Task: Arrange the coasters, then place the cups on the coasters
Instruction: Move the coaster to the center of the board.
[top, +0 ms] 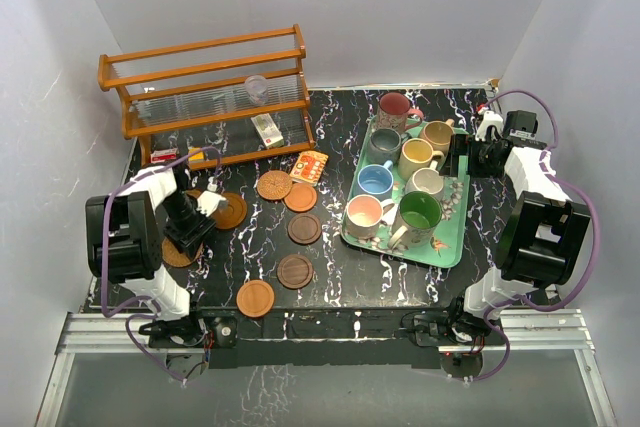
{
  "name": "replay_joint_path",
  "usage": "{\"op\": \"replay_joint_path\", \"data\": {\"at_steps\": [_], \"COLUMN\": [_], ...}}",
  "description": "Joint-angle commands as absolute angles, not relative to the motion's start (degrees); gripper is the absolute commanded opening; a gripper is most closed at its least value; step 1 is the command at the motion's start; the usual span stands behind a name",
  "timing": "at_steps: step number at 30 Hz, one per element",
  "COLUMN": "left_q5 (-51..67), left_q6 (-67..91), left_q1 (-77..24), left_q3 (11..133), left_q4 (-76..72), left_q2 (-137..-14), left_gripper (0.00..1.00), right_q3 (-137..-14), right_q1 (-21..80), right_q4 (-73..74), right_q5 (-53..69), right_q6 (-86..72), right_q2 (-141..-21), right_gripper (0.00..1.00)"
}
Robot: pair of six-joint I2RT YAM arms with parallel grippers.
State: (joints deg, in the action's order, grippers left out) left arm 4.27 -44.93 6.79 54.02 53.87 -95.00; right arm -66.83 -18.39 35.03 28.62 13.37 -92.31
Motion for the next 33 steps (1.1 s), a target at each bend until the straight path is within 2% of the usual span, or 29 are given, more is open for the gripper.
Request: {"op": "replay_joint_path", "data": {"at_steps": [1,9,20,24,33], "left_q5": [3.15,6.0,18.89,23.42,25.83], "left_q6": [-45.83,-45.81,-49.03,-45.81,-36.71], "left_q1": [7.56,7.56,7.54,6.47,0.66], "left_q3": [55.48,56.73,61.27,62.48,63.91], "left_q4": [40.34,42.73,56.19,53.29,40.91], "left_q2": [-97.66,-97.04,-91.86,-91.47,-94.93], "left_gripper": [0.46,0.46,0.5,0.5,0.5], "right_q3": [-69.33,-69.26,-69.25,-69.26,-69.08], "right_q1": [-18.46,-18.46,-18.46,-18.46,-18.46], "right_q4": [34.28,34.28,34.28,34.28,34.12], "right_q5": [28.83,28.66,28.56,28.65,28.44], "right_q6": [13.62,13.62,13.62,13.62,13.62], "right_q2": [-91.42,-91.8,-91.6,-91.41,-91.55], "right_gripper": [0.98,0.98,0.98,0.98,0.98]}}
